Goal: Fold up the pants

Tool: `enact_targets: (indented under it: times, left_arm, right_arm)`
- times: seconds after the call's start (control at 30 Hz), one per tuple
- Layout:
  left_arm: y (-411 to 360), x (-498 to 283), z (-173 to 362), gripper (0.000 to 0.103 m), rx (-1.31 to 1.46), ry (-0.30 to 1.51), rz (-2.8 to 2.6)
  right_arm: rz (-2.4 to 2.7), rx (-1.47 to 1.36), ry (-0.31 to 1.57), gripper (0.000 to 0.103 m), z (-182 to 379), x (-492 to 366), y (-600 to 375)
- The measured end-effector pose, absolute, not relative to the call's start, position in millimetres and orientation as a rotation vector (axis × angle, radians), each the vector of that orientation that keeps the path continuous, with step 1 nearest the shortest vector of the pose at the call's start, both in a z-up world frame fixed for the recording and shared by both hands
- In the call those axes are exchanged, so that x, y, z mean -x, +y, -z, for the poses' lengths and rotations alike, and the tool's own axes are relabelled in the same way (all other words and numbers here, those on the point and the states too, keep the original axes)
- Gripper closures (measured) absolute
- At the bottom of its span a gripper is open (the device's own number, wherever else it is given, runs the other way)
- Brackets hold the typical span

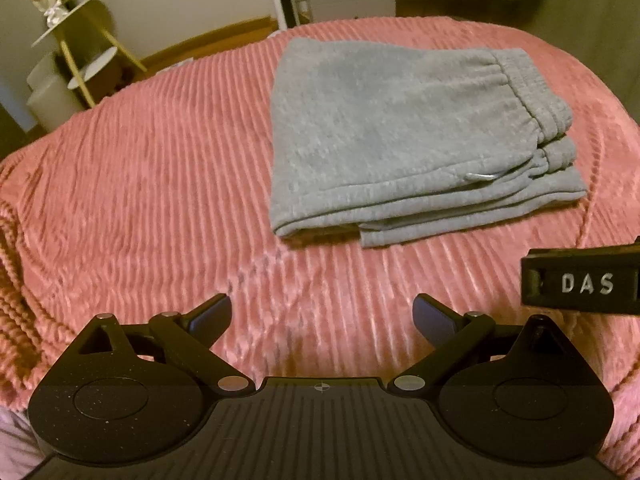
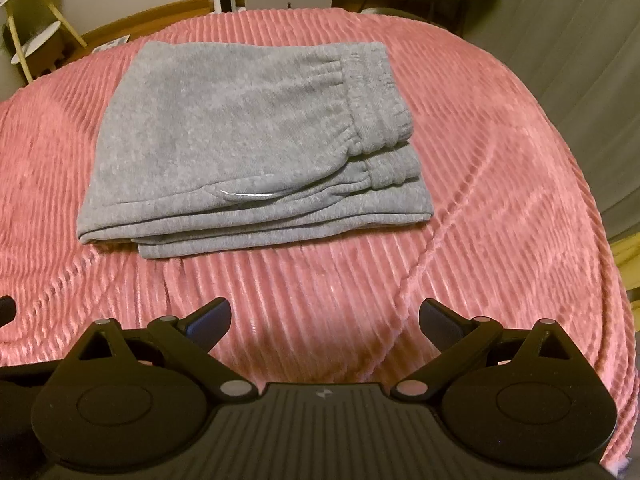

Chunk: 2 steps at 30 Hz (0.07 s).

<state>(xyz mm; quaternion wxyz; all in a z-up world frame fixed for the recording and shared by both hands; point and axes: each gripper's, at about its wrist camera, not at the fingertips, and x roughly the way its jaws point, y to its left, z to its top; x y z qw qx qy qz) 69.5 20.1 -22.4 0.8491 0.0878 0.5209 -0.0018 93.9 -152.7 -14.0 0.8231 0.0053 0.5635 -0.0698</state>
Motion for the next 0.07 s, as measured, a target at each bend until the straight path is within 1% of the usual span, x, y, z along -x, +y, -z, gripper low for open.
enact_targets:
  times: [0.07]
  left_arm:
    - [22.0, -68.8, 22.3, 0.003, -0.185, 1.100, 0.004]
  right_arm:
    - [0.151, -0.032, 1.196, 0.003, 12.8, -93.3, -155.7]
